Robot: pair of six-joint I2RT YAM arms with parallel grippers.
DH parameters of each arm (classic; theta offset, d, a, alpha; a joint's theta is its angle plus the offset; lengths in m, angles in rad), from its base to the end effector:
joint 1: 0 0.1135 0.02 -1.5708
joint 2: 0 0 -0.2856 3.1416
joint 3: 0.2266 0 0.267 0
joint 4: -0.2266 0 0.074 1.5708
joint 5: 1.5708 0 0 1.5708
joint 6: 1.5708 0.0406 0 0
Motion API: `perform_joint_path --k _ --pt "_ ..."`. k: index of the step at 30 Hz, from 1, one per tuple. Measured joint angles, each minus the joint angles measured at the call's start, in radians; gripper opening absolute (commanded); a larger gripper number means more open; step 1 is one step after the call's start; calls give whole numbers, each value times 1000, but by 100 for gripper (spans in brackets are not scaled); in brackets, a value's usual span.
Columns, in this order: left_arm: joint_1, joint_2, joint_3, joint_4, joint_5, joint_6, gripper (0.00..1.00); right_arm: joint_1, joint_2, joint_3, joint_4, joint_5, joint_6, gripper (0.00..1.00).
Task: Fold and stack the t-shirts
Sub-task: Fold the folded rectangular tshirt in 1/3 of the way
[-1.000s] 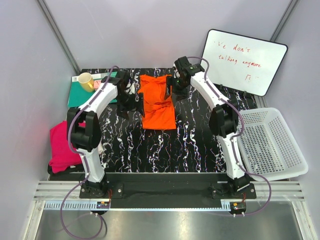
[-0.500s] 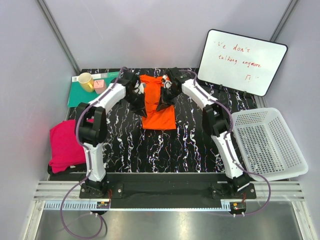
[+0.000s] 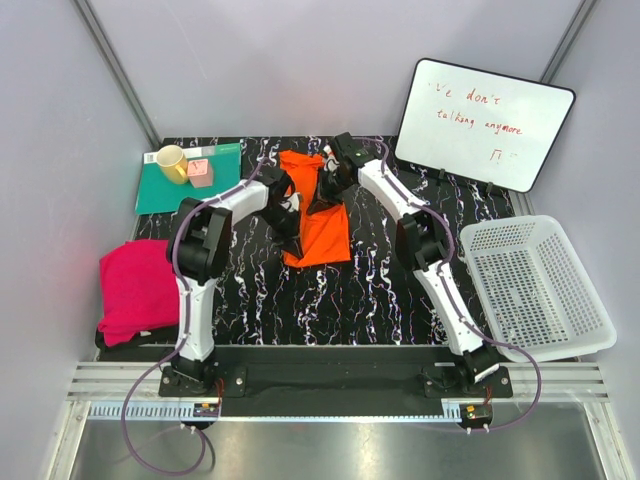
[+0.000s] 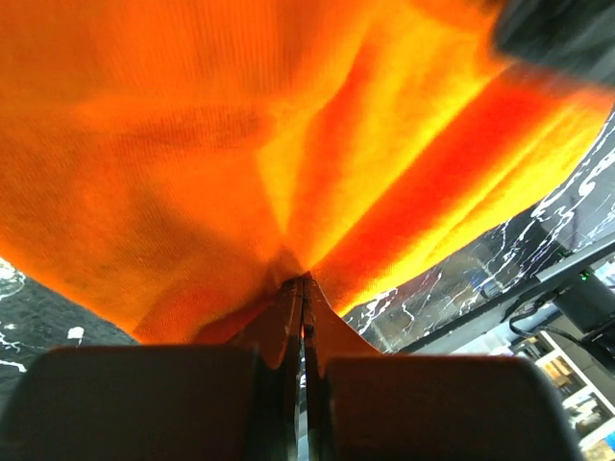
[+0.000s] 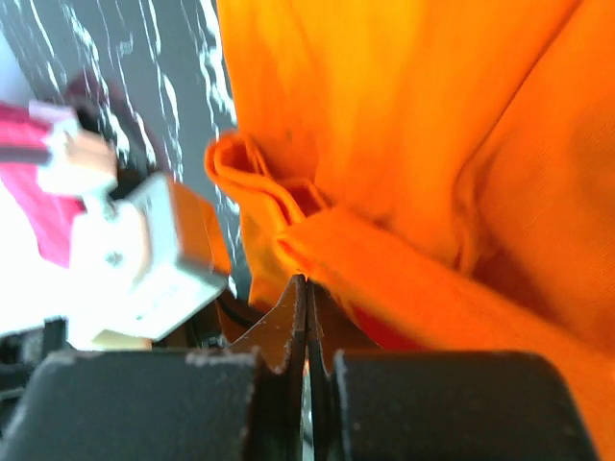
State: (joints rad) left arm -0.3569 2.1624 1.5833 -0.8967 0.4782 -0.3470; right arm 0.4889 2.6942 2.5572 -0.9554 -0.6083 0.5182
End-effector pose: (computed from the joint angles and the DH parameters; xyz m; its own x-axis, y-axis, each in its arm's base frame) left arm 0.4060 -0.1713 0.1488 -0.9966 0.0494 0.0666 0.0130 0.8862 -0.4631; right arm 0.5125 0.2989 0.1657 -0.9868 -0.0645 -0.1486 -0.1484 0.7286 0.6687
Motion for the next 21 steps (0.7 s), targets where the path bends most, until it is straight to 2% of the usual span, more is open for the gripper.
perform_joint_path --k 10,12,13,14,15,16,18,19,21 --pt "2 -55 -57 0 -39 16 0 -1 47 54 52 176 14 0" --pt "-1 -92 -66 -2 -71 27 30 -1 26 27 78 219 -6 6" --pt "-1 -118 -69 -5 -84 35 48 -1 -5 -10 87 253 -21 15" --pt "0 -150 -70 -6 -95 40 63 -1 -31 -30 88 276 -31 33" --pt "0 -179 -70 -6 -103 50 90 -1 -69 -60 96 302 -49 45" --pt "0 -219 -72 -3 -110 49 99 -3 -117 -97 101 327 -65 59" --pt "5 -306 -75 6 -117 47 99 -7 -223 -171 113 360 -90 92" --pt "10 -351 -82 16 -115 43 99 -11 -293 -222 124 366 -99 99" --pt "24 -427 -103 32 -112 40 99 -27 -430 -319 136 367 -104 100"
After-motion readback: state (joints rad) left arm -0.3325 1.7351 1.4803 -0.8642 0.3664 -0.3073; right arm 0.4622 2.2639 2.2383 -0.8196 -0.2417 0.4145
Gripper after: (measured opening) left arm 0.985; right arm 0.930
